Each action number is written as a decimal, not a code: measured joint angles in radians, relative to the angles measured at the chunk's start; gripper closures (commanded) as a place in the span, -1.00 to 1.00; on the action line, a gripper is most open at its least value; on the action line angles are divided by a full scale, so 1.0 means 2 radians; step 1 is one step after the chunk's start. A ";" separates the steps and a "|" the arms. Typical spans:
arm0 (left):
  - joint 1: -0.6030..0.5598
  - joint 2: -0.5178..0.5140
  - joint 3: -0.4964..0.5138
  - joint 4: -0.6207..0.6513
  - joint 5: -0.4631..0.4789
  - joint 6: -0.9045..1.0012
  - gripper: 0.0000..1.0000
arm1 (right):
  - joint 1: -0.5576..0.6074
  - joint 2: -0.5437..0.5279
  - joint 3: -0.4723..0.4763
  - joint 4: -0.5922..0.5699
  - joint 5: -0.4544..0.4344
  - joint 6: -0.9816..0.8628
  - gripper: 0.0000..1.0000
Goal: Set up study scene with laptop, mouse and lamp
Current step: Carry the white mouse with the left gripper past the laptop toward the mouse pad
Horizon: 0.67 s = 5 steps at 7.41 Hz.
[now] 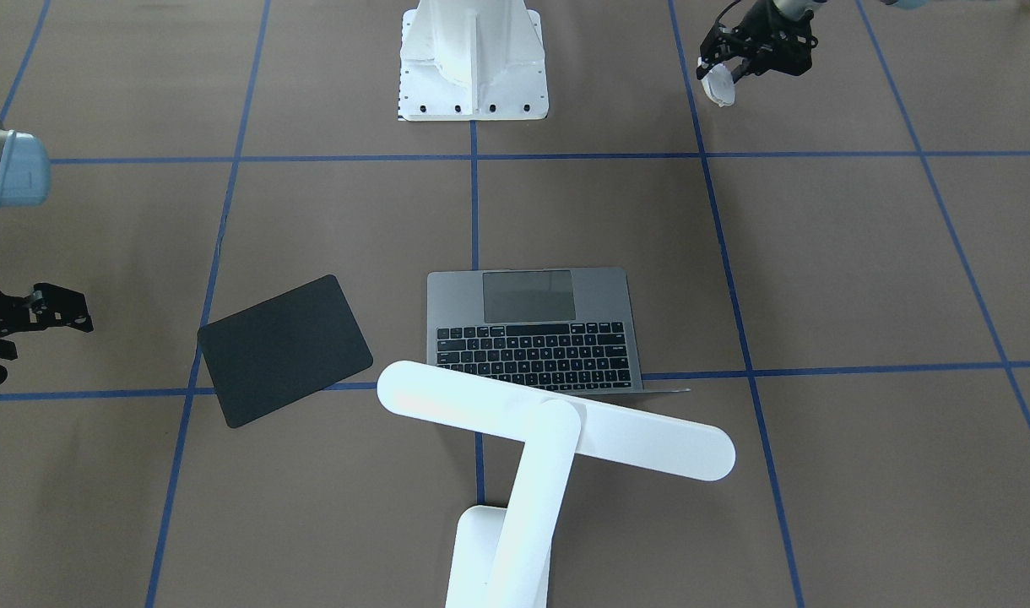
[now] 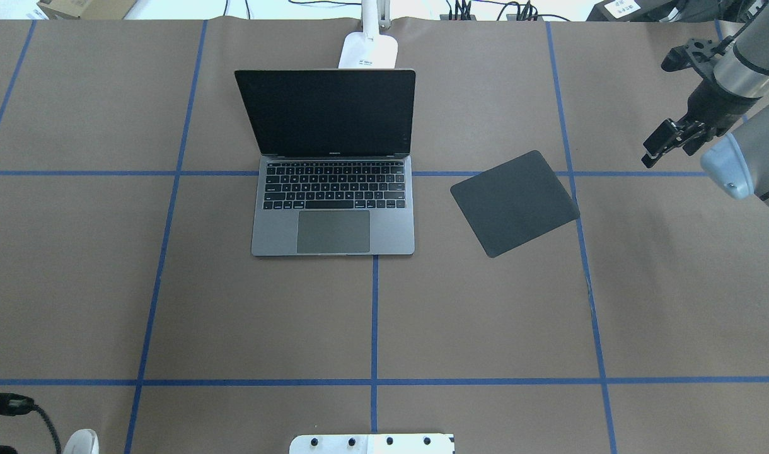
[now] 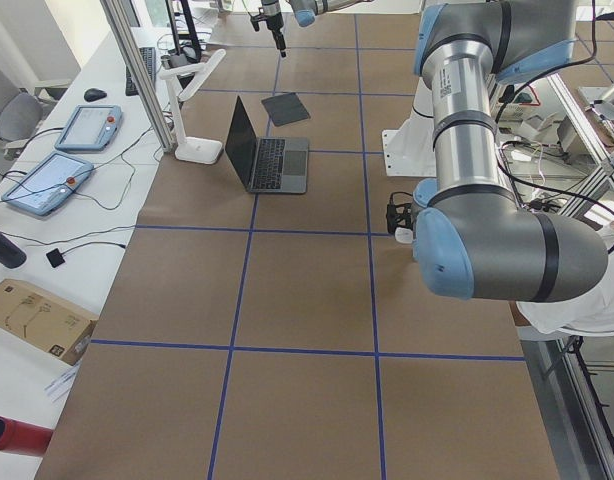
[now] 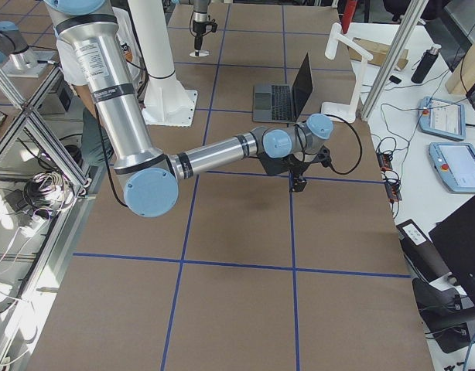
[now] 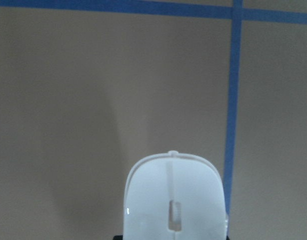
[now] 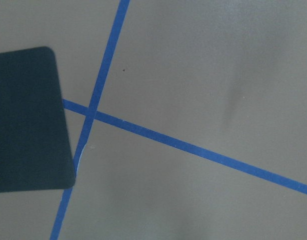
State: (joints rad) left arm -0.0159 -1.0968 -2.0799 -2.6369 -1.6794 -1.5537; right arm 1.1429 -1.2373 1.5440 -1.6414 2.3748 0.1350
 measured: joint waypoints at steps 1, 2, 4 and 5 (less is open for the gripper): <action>-0.027 -0.031 -0.002 0.027 -0.014 0.022 -0.23 | 0.000 0.003 -0.004 0.000 0.000 0.000 -0.98; -0.050 -0.067 -0.006 0.065 -0.024 0.042 -0.23 | 0.000 0.004 -0.007 0.000 0.000 0.000 -0.98; -0.108 -0.184 -0.013 0.202 -0.054 0.076 -0.23 | 0.000 0.006 -0.012 0.000 -0.001 0.000 -0.98; -0.127 -0.251 -0.011 0.280 -0.064 0.087 -0.23 | 0.000 0.007 -0.014 0.000 -0.002 0.000 -0.98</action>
State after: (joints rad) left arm -0.2709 -1.5993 -2.1019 -2.0772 -1.8065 -1.3787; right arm 1.1435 -1.2236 1.5151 -1.6413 2.3717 0.1347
